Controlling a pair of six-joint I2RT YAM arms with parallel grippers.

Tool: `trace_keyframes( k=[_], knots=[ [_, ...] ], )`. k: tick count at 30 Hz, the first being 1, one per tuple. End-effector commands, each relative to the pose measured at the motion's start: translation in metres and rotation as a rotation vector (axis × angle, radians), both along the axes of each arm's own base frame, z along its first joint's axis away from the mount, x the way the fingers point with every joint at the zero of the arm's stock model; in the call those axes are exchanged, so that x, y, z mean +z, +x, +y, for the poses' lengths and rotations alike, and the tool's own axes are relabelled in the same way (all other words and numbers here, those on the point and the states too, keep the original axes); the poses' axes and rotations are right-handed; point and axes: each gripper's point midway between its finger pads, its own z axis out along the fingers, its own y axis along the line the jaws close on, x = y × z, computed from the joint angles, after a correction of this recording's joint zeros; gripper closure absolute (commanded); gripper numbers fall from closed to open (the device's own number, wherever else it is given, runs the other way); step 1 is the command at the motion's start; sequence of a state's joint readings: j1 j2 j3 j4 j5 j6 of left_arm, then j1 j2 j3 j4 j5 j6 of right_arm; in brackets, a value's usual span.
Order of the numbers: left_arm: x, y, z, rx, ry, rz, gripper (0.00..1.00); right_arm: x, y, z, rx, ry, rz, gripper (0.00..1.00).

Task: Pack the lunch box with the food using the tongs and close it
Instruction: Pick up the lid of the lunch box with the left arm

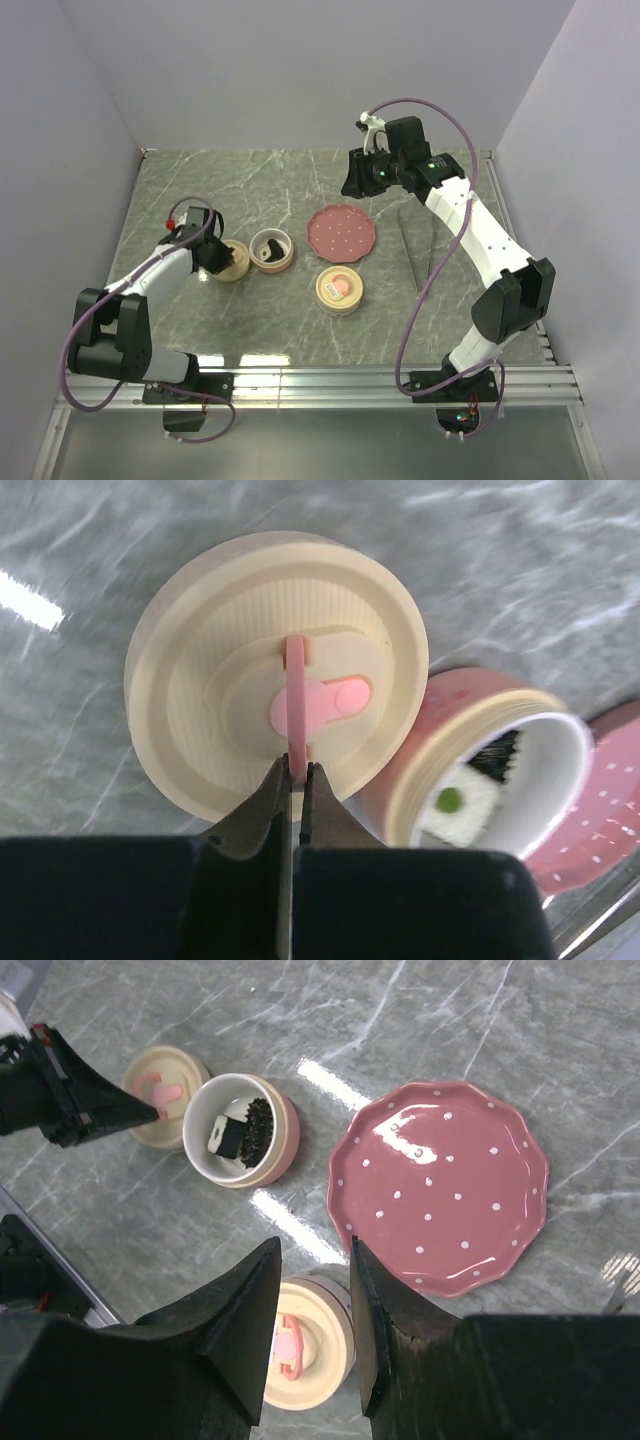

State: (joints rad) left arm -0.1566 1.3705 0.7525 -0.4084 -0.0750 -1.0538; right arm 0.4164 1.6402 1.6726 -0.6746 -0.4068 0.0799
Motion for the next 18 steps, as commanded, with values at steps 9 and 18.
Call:
trace_keyframes(
  k=[9, 18],
  knots=[
    [0.095, 0.053, 0.026, -0.184, 0.255, -0.185, 1.0, 0.014, 0.009, -0.002, -0.029, -0.02, -0.039, 0.59],
    [0.186, 0.084, -0.037, -0.469, 0.072, -0.498, 1.0, 0.008, 0.013, -0.008, -0.074, -0.028, -0.048, 0.59]
  ],
)
